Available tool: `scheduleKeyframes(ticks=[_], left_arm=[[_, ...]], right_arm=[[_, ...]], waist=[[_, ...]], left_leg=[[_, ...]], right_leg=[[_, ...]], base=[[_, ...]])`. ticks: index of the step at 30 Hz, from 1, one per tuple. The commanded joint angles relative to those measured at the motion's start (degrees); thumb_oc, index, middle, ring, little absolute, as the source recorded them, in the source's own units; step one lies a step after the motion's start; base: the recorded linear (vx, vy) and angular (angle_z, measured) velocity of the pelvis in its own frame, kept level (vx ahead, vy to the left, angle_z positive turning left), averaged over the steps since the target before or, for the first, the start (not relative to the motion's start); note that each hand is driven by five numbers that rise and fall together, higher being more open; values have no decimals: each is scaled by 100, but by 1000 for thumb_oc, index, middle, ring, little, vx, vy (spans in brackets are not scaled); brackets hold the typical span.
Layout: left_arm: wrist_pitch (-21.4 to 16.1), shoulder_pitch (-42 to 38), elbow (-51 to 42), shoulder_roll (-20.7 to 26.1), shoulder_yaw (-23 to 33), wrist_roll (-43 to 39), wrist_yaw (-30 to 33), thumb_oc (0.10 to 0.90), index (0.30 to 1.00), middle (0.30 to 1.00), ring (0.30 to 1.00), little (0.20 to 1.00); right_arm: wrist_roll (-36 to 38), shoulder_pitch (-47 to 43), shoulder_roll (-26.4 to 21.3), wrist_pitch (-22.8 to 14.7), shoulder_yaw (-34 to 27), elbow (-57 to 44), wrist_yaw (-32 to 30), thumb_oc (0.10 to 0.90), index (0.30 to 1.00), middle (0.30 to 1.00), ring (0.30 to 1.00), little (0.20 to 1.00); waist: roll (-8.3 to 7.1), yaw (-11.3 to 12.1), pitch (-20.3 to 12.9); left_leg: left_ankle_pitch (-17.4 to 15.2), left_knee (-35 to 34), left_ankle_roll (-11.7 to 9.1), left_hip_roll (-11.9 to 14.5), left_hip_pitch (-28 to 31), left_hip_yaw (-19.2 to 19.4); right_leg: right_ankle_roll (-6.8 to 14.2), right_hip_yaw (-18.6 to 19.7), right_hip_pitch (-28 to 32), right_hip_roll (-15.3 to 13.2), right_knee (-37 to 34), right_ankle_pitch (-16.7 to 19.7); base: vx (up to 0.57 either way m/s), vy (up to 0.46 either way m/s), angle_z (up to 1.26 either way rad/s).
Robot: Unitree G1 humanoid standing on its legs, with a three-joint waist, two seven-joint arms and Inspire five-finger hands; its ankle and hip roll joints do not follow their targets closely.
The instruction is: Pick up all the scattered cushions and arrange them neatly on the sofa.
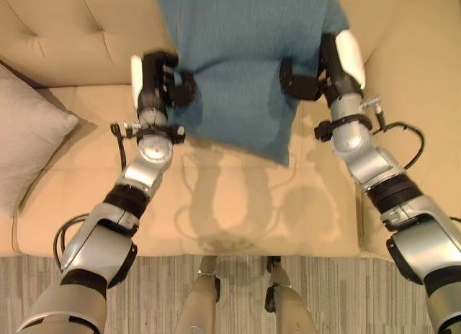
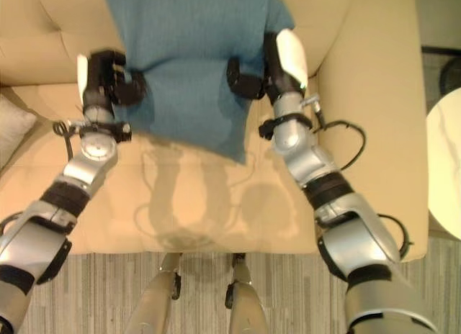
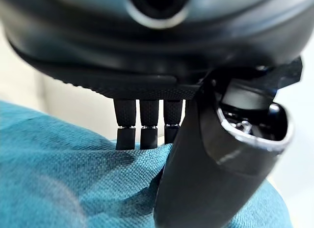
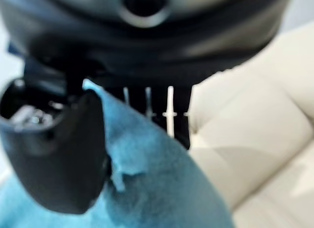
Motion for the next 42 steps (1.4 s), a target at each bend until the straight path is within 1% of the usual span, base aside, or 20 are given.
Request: scheduleKeyframes(ticks=[1,4,8,9,12,13,14,15,16,17,18,22,28,32,34,37,38,40,41,42], left_arm=[[-905,-1201,315,289,202,48,578,400,300,300,300,300],[-859,-1421,559,261,82,-26,543,400,300,300,300,300],[-625,-1534,1130,256,-242,364,499,400,300,300,300,300],[-627,-1539,1135,255,-240,364,499,400,300,300,300,300],[-261,-1554,1860,205,-537,681,335,400,300,300,300,300],[-186,-1530,2076,198,-625,790,228,400,300,300,300,300],[-100,-1493,2285,172,-697,827,112,424,335,335,335,335],[-20,-1388,2404,124,-668,799,53,557,535,535,535,535],[-5,-1193,2464,-9,-559,620,-52,800,900,900,900,900],[-124,-778,2323,-243,-291,-4,-315,800,900,900,900,900],[-135,-500,2351,-327,-135,-258,-459,800,900,900,900,900],[-1,168,2745,-434,106,-707,-999,800,900,900,900,900],[264,824,3204,-389,302,-953,-1594,800,900,900,900,900],[291,1081,3178,-387,482,-1068,-1683,800,900,900,900,900],[165,1404,2786,-295,714,-1282,-1701,800,900,900,900,900],[-3,2102,1656,-139,998,-617,-1369,800,900,900,900,900],[-33,2553,1296,-217,1297,-516,-1330,800,900,900,900,900],[-40,3142,980,-357,1648,-530,-1321,800,900,900,900,900],[-19,3463,874,-473,1837,-559,-1304,800,900,900,900,900],[-13,3497,853,-467,1826,-555,-1300,800,900,900,900,900]], right_arm=[[-120,-1709,-422,-356,230,342,-891,400,300,300,300,300],[-71,-2119,-524,-325,632,754,-839,400,300,300,300,300],[-68,-2535,-683,-355,1182,1452,-937,400,300,300,300,300],[-64,-2547,-680,-362,1191,1464,-937,400,300,300,300,300],[238,-2551,-584,-344,1210,2017,-749,400,300,300,300,300],[520,-2515,-533,-372,1127,2187,-642,580,571,571,571,571],[642,-2518,-496,-350,1141,2341,-568,800,900,900,900,900],[820,-2528,-458,-313,1104,2506,-489,800,900,900,900,900],[1030,-2502,-443,-294,1046,2520,-383,800,900,900,900,900],[1361,-2423,-464,-238,855,2531,-373,800,900,900,900,900],[1552,-2327,-458,-248,703,2477,-370,800,900,900,900,900],[1579,-1991,-465,-174,489,2275,-232,800,900,900,900,900],[1748,-1627,-365,-130,-85,2324,-288,800,900,900,900,900],[1743,-1415,-369,-111,-467,2211,-455,800,900,900,900,900],[1612,-985,-448,-115,-983,1708,-786,800,900,900,900,900],[1126,173,-471,-223,-2283,678,-1547,800,900,900,900,900],[966,931,-345,-285,-2983,253,-1855,800,900,900,900,900],[1124,1968,145,-413,-3729,-205,-1893,800,900,900,900,900],[1184,2573,447,-432,-3988,-497,-1788,800,900,900,900,900],[1172,2632,469,-414,-4012,-547,-1787,800,900,900,900,900]], waist=[[-116,-18,-284],[-114,-7,-277],[-146,29,-287],[-143,28,-289],[-183,47,-338],[-190,44,-351],[-196,49,-359],[-197,59,-370],[-202,72,-373],[-194,90,-361],[-188,100,-351],[-178,72,-408],[-121,17,-498],[-83,0,-535],[-44,-19,-563],[12,-12,-603],[21,-32,-659],[28,-83,-730],[14,-112,-798],[5,-110,-814]], left_leg=[[-94,-3,-538,180,-346,384],[-43,-3,-564,182,-530,398],[16,-3,-591,172,-795,363],[16,-3,-591,172,-800,362],[42,-3,-579,149,-866,316],[48,-3,-580,142,-883,309],[48,-3,-578,144,-890,312],[44,-3,-578,138,-899,305],[46,-3,-580,135,-897,300],[37,-3,-574,132,-860,303],[34,-3,-573,131,-823,302],[-18,-3,-562,141,-564,295],[-136,-3,-528,155,-174,330],[-143,-3,-520,163,-89,344],[-183,-3,-505,161,2,340],[-287,-3,-471,139,191,320],[-393,-3,-447,137,360,330],[-483,-3,-408,140,548,348],[-534,-3,-387,145,671,359],[-507,-3,-382,141,664,356]], right_leg=[[431,-62,-104,-367,429,-346],[447,-41,-273,-365,366,-274],[500,-51,-461,-352,200,-156],[500,-51,-466,-351,199,-154],[510,-52,-515,-362,127,-86],[514,-50,-526,-364,109,-72],[514,-48,-537,-369,97,-54],[513,-53,-544,-364,83,-52],[507,-48,-545,-361,75,-49],[495,-54,-508,-353,66,-73],[489,-51,-479,-347,66,-85],[467,-63,-247,-321,70,-143],[415,-41,59,-310,106,-210],[393,-42,140,-298,103,-226],[385,-49,234,-297,100,-265],[366,-63,419,-303,100,-358],[353,-84,598,-311,102,-457],[341,-95,790,-313,93,-520],[340,-95,906,-313,93,-554],[341,-97,903,-315,87,-530]], base=[[-21,-5,-5],[-8,-8,-4],[3,-14,17],[20,-40,-35],[31,-47,-26],[31,-27,10],[33,-16,30],[39,-16,27],[49,-12,4],[47,-4,-8],[0,0,0],[20,6,-1],[26,6,-2],[9,7,-1],[31,-1,-5],[52,-3,2],[115,-7,7],[110,-6,11],[56,6,11],[83,5,1]])
